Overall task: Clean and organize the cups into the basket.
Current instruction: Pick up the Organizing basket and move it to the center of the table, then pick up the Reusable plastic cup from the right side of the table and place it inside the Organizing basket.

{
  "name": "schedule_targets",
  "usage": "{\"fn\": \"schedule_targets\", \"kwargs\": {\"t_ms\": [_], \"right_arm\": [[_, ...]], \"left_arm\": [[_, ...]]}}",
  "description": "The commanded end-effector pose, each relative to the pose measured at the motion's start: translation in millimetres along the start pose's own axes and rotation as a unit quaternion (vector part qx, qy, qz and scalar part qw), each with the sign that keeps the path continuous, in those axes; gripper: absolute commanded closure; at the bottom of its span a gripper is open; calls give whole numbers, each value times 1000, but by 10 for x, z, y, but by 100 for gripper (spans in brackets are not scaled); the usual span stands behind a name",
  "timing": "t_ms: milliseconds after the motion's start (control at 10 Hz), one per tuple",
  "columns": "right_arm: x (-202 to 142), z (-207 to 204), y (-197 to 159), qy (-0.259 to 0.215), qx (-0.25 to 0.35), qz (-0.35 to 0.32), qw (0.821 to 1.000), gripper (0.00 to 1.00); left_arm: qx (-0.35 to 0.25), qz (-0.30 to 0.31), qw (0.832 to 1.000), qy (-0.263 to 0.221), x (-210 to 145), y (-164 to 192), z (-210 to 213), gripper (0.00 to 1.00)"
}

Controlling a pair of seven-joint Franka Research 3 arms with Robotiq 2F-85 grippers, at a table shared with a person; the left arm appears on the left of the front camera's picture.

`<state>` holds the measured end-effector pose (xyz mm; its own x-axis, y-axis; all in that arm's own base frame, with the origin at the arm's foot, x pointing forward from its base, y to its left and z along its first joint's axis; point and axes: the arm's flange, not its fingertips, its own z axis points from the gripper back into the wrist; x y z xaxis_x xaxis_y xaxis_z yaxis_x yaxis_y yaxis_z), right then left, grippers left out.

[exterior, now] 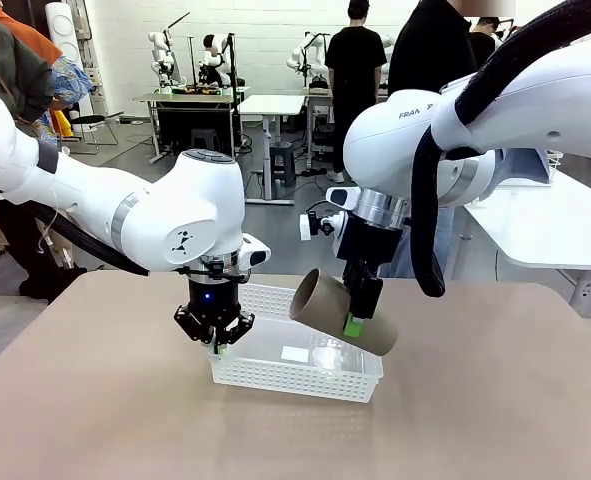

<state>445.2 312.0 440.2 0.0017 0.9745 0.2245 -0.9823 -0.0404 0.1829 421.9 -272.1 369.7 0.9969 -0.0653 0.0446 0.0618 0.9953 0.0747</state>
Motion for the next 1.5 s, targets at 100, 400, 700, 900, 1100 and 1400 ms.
{"fn": "schedule_targets", "kwargs": {"t_ms": [100,400,700,900,1100,1400], "right_arm": [[0,0,0,0,0,0,1000,15],[192,-78,-7,9,-25,4,1000,15],[296,-246,-161,20,-18,-8,1000,15],[318,-389,-240,28,-23,-10,999,15],[293,-501,-303,24,-47,-15,998,15],[268,-653,-426,25,-50,-18,998,15]], "left_arm": [[2,0,1000,-1,-16,0,2,100],[2,0,1000,-1,-16,0,2,100],[2,0,1000,-1,-16,0,2,100],[2,0,1000,-1,-16,0,2,100],[2,0,1000,-1,-16,0,2,100],[2,0,1000,-1,-16,0,2,100]]}}
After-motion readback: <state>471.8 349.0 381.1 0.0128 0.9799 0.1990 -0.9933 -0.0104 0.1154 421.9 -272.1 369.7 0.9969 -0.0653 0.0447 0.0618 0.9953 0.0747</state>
